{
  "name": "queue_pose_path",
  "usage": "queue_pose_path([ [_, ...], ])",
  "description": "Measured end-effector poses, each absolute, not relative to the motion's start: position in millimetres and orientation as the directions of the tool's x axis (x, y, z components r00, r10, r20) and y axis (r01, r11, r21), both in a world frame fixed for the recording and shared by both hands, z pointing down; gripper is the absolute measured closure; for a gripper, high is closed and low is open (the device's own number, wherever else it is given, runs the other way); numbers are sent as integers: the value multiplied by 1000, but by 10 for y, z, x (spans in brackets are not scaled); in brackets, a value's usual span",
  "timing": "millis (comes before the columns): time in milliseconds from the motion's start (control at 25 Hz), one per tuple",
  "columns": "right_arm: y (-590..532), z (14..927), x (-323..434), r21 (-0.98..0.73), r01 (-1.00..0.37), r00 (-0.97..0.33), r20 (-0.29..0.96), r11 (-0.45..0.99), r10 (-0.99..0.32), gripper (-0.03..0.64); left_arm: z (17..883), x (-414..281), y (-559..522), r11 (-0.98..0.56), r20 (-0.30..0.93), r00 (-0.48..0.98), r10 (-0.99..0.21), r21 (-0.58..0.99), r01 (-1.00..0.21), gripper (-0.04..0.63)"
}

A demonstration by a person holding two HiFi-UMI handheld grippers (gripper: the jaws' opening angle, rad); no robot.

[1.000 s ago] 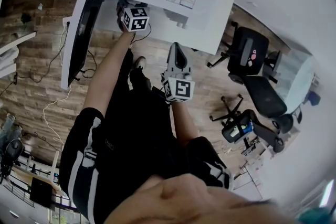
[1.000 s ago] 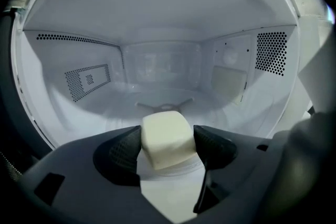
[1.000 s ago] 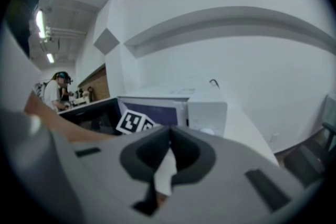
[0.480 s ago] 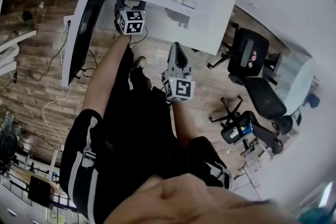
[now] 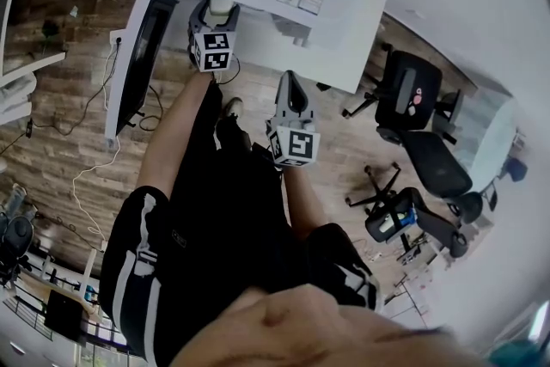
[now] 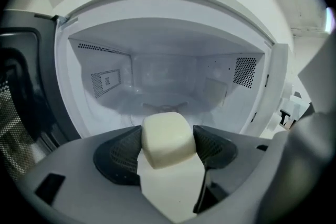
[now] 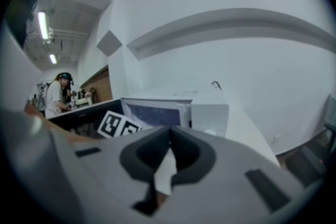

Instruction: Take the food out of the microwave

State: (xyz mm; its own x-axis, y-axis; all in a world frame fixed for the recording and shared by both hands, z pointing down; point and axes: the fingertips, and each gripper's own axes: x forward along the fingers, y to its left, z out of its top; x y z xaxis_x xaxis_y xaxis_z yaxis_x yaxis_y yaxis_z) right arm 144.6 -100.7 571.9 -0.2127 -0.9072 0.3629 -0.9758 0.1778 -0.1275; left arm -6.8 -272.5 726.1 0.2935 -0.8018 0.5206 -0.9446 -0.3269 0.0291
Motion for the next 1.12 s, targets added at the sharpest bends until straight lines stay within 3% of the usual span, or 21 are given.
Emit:
queue_pose_path([
  [1120, -375, 5233, 1594, -124, -958, -279, 227, 257, -933, 586, 6043, -152, -1154, -356, 435, 342, -833, 53, -933, 258],
])
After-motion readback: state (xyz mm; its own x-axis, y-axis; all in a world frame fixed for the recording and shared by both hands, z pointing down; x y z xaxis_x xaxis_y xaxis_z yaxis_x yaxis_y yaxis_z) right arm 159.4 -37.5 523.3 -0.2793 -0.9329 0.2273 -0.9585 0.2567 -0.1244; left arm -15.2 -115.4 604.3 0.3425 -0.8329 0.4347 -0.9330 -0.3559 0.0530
